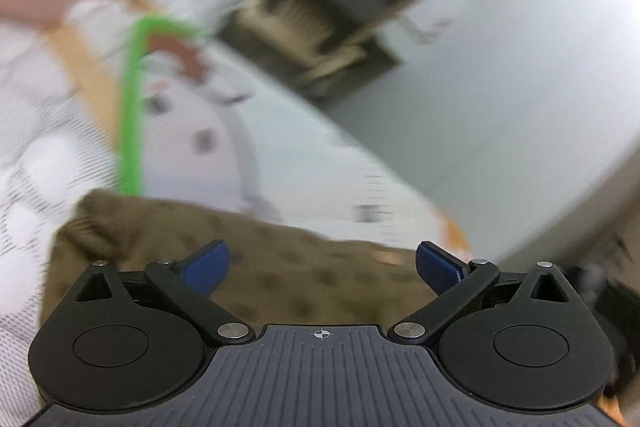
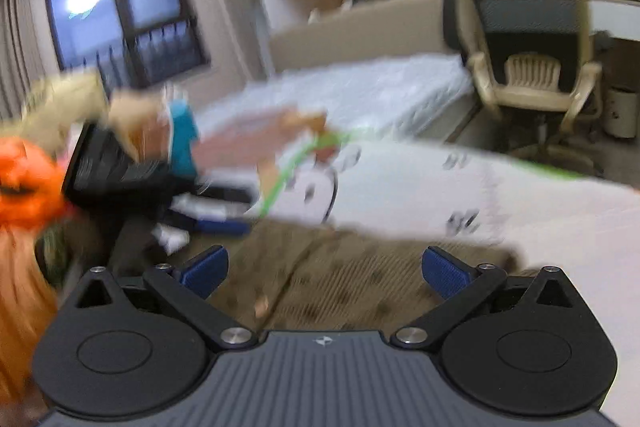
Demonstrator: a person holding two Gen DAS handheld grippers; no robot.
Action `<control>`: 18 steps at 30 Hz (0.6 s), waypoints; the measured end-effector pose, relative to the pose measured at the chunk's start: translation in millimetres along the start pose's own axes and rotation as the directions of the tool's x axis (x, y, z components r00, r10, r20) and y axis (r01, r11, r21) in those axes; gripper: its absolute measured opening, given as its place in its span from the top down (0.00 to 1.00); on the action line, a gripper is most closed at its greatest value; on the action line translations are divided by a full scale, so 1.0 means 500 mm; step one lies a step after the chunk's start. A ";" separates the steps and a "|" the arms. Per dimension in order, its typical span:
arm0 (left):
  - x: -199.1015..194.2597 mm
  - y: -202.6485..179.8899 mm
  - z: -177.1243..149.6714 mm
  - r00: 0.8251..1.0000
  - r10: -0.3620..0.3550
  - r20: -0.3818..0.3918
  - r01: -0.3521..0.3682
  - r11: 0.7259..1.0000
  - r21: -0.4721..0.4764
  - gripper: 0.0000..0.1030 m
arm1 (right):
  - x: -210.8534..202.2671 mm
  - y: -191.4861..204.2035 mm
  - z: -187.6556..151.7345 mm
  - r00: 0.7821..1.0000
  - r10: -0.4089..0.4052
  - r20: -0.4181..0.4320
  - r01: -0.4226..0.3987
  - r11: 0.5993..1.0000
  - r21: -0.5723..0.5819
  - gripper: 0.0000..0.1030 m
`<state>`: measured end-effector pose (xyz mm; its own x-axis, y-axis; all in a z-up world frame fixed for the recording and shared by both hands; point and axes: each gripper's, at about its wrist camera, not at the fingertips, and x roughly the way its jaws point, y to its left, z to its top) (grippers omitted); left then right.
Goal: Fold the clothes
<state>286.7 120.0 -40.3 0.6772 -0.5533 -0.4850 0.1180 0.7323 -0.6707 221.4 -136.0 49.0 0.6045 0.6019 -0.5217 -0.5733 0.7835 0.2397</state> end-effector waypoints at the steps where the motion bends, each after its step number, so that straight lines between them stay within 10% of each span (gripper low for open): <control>1: 0.004 0.014 0.003 1.000 -0.015 0.005 0.016 0.999 -0.028 0.01 | 0.021 -0.006 -0.016 0.999 -0.027 -0.037 0.028 0.999 0.022 0.00; 11: -0.093 -0.009 -0.030 0.998 0.034 0.049 -0.037 0.996 0.077 0.01 | -0.062 -0.023 -0.069 0.980 -0.191 -0.062 0.192 0.981 0.019 0.00; 18: -0.166 -0.033 -0.131 0.986 0.163 0.023 -0.164 0.959 0.229 0.01 | -0.121 -0.027 -0.135 0.921 -0.373 -0.109 0.357 0.923 -0.145 0.00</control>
<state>180.8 127.8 -25.6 0.7040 -0.4169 -0.5750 0.1682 0.8844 -0.4353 155.1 -193.7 22.0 0.7106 0.2451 -0.6595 -0.3933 0.9156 -0.0835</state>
